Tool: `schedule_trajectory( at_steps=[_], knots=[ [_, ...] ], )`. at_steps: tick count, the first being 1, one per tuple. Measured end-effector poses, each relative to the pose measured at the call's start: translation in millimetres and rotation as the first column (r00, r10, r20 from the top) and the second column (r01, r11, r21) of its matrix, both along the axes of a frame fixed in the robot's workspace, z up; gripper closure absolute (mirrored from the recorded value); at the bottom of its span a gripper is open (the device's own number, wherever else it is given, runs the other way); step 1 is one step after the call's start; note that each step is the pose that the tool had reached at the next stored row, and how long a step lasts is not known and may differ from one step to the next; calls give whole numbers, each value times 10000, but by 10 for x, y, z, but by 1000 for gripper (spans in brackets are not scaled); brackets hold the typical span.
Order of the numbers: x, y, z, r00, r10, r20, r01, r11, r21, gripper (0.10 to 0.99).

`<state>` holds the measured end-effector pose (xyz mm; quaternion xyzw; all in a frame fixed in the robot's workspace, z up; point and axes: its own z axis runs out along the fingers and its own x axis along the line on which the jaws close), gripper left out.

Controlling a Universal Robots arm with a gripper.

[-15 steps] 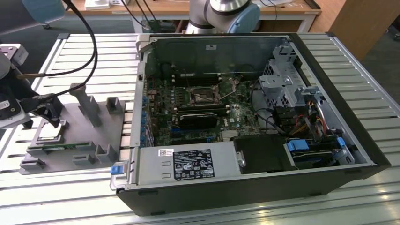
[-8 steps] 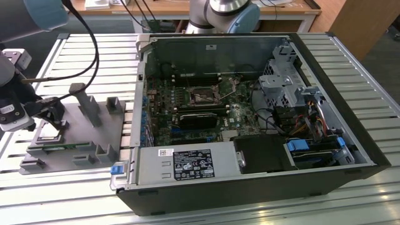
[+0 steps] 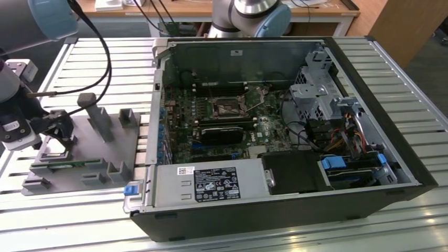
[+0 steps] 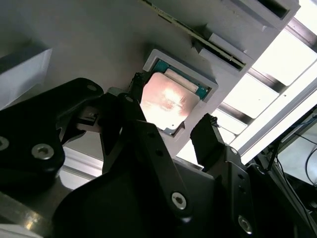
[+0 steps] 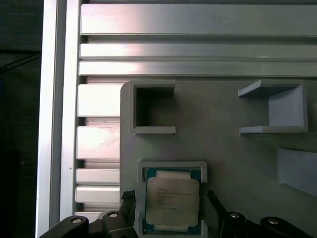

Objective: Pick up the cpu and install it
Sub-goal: 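Pick up the cpu and move it towards the insertion slot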

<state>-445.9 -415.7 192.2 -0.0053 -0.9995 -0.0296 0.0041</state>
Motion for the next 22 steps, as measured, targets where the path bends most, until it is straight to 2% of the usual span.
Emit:
schedule_trajectory(
  at_steps=[11, 13, 14, 22],
  knots=[
    [8, 6, -62, 10000, 0, -2, 0, 10000, -1, 427],
    [9, 6, -63, 10000, 2, -4, -2, 10000, -2, 443],
    [8, 7, -63, 10000, 1, -3, -1, 10000, -1, 510],
    [9, 12, -64, 10000, 0, -2, 0, 10000, -1, 510]
  ],
)
